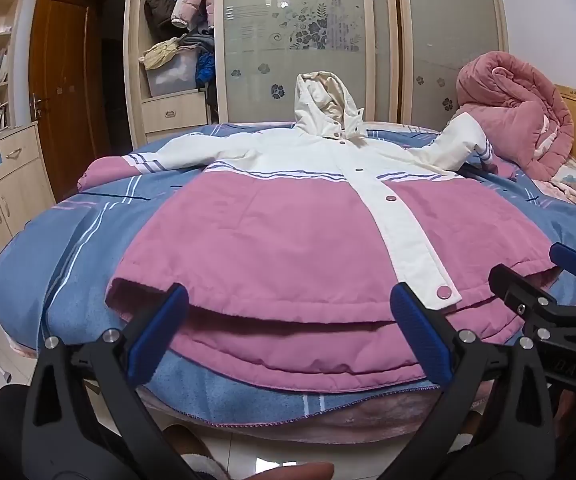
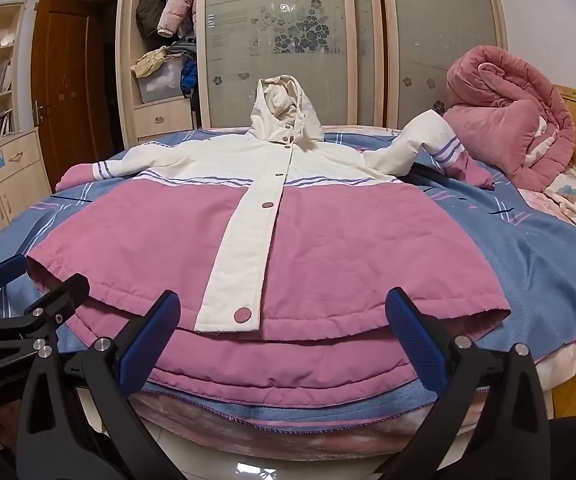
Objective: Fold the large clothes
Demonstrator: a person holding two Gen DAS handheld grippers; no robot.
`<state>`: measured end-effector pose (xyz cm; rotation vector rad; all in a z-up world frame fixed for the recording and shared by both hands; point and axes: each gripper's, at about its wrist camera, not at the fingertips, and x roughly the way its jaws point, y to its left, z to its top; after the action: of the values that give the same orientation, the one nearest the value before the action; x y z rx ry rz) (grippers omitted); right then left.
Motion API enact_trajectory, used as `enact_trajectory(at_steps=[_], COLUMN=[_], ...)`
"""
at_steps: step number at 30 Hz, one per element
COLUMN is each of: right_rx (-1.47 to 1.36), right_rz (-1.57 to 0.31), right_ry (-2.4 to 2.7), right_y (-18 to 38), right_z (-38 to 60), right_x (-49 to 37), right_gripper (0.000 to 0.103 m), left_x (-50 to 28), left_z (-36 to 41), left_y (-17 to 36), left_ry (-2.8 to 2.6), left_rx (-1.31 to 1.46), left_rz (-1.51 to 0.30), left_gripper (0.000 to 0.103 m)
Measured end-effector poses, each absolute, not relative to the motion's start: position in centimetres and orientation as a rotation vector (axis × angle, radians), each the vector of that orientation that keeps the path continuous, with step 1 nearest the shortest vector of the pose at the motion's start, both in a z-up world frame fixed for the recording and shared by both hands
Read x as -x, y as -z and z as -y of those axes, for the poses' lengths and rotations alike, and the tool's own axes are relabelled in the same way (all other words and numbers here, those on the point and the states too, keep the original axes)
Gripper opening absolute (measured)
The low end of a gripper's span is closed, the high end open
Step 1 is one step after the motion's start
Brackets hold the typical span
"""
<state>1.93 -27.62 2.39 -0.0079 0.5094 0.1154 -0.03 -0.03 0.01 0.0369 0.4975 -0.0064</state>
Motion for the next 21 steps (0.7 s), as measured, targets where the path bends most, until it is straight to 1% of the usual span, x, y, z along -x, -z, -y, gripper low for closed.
enact_trajectory(at_steps=[21], right_rx=[0.002], right_rz=[-0.516], right_ry=[-0.115], right_y=[-2.47], right_z=[27.8], right_x=[-1.88], right_gripper=[0.102], left_x=[0.02], left_z=[-0.03], left_y=[-0.07], left_ry=[0.009], left_rx=[-0.032], left_rz=[-0.502], left_gripper=[0.101])
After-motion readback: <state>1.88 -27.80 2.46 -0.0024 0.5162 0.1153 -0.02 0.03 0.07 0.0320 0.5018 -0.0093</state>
